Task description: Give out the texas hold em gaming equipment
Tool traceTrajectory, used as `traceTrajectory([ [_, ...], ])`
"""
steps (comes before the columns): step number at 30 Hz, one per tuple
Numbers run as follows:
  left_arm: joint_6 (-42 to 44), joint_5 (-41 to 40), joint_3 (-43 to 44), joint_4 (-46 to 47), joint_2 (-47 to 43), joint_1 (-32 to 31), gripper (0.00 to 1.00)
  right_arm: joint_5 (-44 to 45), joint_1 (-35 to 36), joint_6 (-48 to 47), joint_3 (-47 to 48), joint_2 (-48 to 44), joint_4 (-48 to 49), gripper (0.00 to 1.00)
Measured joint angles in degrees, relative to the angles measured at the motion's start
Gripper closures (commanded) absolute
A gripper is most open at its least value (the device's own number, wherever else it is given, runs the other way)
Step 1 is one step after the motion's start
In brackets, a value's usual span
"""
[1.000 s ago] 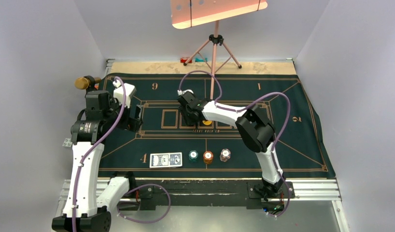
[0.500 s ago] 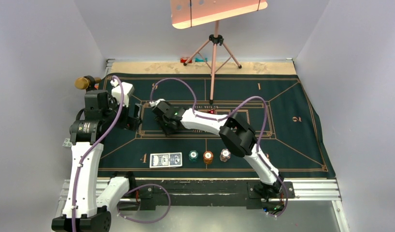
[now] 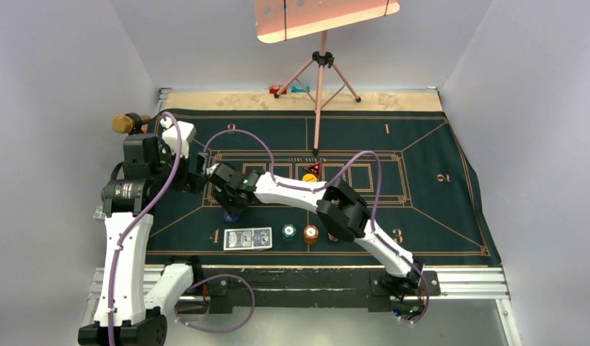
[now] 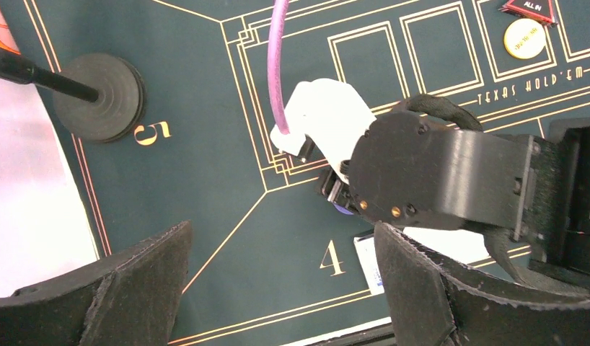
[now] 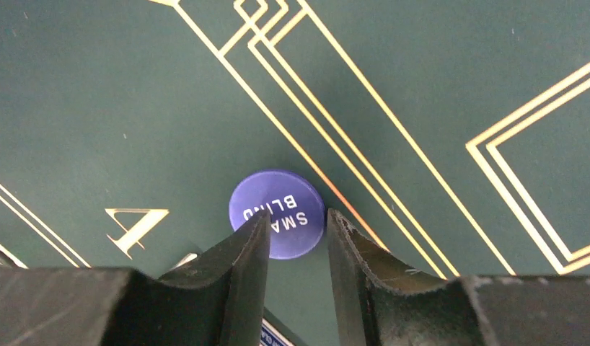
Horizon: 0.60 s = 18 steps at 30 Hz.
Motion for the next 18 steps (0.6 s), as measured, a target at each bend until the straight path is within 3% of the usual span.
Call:
traceTrajectory([
  [6,-0.02,0.28,0.20,-0.17,-0.17,0.00,0.00,-0.28,-0.48,1.42,9.79,5.70,-1.31,0.45],
  [9,0.00,0.28,0.20,-0.33,-0.31,0.00,0.00,1.01,-1.01,1.64,10.16,5.92,-1.14,0.38],
  [18,-0.04,0.33,0.59,-0.39,-0.22,0.00,0.00,2.71,-3.41,1.70,-11.65,-9.66,6.01,0.39],
])
